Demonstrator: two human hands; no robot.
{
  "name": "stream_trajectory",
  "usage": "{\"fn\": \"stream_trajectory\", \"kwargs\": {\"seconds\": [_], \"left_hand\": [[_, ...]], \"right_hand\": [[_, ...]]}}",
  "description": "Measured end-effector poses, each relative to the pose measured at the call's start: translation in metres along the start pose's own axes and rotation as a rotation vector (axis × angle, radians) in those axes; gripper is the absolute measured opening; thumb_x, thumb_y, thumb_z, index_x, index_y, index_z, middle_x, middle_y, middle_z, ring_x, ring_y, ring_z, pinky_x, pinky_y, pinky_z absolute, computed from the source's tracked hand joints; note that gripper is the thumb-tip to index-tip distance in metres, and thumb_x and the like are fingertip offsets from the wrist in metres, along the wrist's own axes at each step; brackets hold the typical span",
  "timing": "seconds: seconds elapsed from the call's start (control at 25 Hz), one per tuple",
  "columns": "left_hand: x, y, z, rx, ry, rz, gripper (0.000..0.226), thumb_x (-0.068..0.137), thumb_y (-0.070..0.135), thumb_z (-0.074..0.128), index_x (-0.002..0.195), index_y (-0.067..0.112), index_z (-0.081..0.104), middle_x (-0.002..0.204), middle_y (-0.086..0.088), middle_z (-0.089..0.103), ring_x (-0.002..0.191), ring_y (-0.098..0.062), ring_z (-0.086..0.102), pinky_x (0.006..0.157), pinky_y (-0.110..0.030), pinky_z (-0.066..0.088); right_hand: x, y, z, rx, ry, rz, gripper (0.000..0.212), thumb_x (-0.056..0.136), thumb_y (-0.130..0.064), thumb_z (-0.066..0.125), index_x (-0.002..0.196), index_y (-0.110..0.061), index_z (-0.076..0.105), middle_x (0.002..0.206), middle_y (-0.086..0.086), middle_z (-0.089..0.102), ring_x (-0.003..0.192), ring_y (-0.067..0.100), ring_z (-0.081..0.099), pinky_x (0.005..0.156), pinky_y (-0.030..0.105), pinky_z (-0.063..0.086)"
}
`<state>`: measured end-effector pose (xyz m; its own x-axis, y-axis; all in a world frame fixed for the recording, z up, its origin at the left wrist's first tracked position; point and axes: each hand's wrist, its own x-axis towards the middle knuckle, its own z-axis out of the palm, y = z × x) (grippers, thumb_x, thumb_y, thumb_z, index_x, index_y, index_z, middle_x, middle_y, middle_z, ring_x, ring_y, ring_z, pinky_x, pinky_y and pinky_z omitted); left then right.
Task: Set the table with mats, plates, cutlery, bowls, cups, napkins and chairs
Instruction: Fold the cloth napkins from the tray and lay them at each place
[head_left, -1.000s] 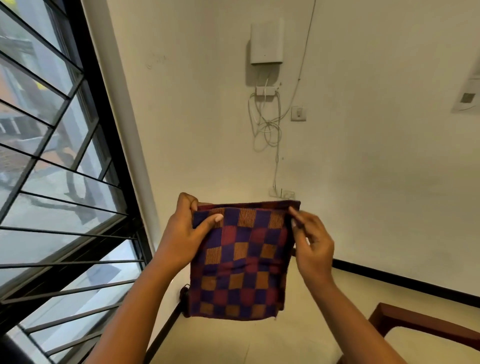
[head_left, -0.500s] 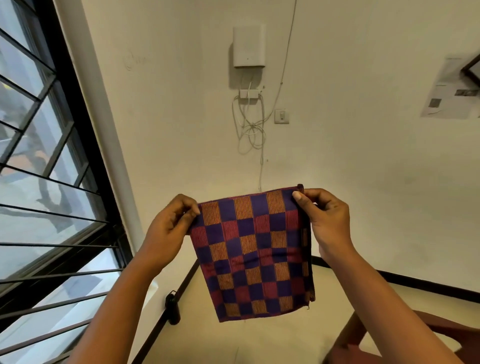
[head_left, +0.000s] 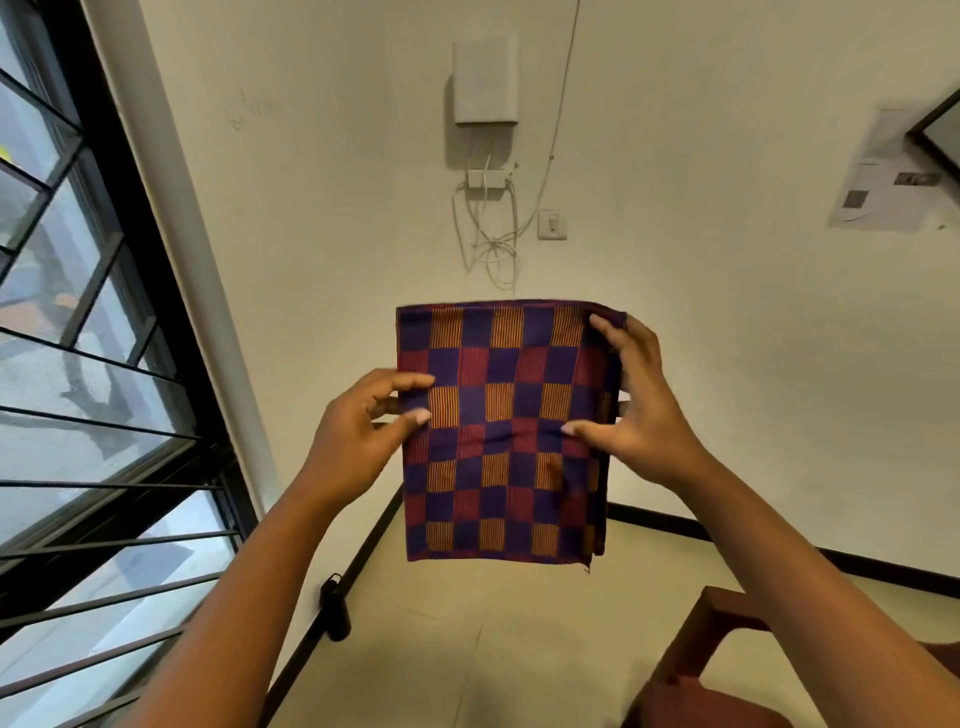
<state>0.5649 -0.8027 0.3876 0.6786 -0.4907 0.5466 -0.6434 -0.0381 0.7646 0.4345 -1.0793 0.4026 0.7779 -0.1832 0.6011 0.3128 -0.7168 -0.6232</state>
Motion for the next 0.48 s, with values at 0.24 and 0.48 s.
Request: {"fn": "stream_trajectory", "kwargs": {"seconds": [0.24,0.48], "left_hand": [[0.011,0.008,0.005,0.049,-0.093,0.038,0.081,0.078,0.007,0.077,0.140,0.032,0.031,0.130,0.030,0.031,0.123,-0.017,0.049,0.079,-0.025,0.059],[0.015,0.002,0.006,-0.220,0.183,0.068,0.091,0.074,0.000,0.079,0.131,0.048,0.027,0.099,0.007,0.066,0.093,-0.020,0.066,0.080,-0.038,0.056]], "right_hand": [[0.003,0.004,0.005,-0.317,0.154,-0.279,0.107,0.079,0.003,0.075,0.151,-0.033,0.005,0.159,-0.017,-0.009,0.141,-0.012,0.010,0.076,0.000,0.047],[0.011,0.007,0.003,0.131,0.416,-0.240,0.071,0.076,-0.001,0.079,0.132,-0.017,0.039,0.104,0.009,0.067,0.089,0.015,0.067,0.080,0.027,0.054]]}}
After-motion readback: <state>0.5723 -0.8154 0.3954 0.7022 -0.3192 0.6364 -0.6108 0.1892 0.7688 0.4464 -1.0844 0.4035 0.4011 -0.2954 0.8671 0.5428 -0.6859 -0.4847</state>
